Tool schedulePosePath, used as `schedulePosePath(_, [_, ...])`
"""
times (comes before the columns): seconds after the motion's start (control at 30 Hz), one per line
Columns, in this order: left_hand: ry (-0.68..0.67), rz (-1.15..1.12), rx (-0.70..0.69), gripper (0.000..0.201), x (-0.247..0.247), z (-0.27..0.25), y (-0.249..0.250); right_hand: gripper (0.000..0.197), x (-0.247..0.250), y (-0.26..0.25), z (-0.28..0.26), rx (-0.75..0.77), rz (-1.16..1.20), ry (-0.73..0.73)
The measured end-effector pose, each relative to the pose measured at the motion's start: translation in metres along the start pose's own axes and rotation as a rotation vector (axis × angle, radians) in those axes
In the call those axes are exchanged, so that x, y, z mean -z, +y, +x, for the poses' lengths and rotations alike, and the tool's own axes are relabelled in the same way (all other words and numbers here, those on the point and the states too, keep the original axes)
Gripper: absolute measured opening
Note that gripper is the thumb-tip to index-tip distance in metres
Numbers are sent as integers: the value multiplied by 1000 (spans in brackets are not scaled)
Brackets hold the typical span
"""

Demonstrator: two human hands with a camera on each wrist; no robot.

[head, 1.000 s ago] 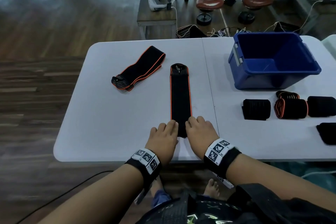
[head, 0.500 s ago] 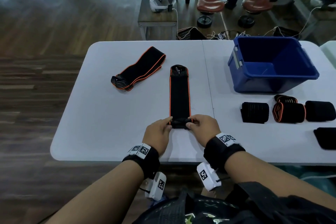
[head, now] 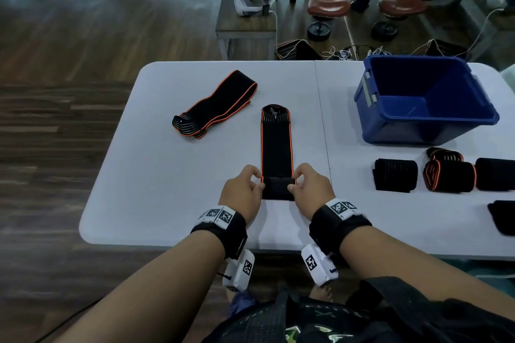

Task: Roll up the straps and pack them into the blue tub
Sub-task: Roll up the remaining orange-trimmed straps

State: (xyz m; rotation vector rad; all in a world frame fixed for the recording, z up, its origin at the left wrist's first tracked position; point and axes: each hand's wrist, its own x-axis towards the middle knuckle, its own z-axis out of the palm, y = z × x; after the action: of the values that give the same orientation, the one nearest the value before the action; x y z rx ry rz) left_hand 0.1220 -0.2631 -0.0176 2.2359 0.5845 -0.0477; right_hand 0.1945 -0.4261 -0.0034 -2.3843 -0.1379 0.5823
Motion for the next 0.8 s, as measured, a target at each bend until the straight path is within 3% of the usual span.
schedulePosePath(0.27, [-35,242,-64,13,-3,5,4,33,1,-3,-4,106,-152,-45])
schedulePosePath(0.5, [-71,265,-138,37,-7,8,-10,58,4,0,0,193,-332,-204])
schedulePosePath(0.67, [-120,190,-118,49,-6,8,-24,57,3,7,5,156,-273,-182])
schedulePosePath(0.8, [-97,120,-74,43,-4,14,-20,47,3,5,10,116,-212,-167])
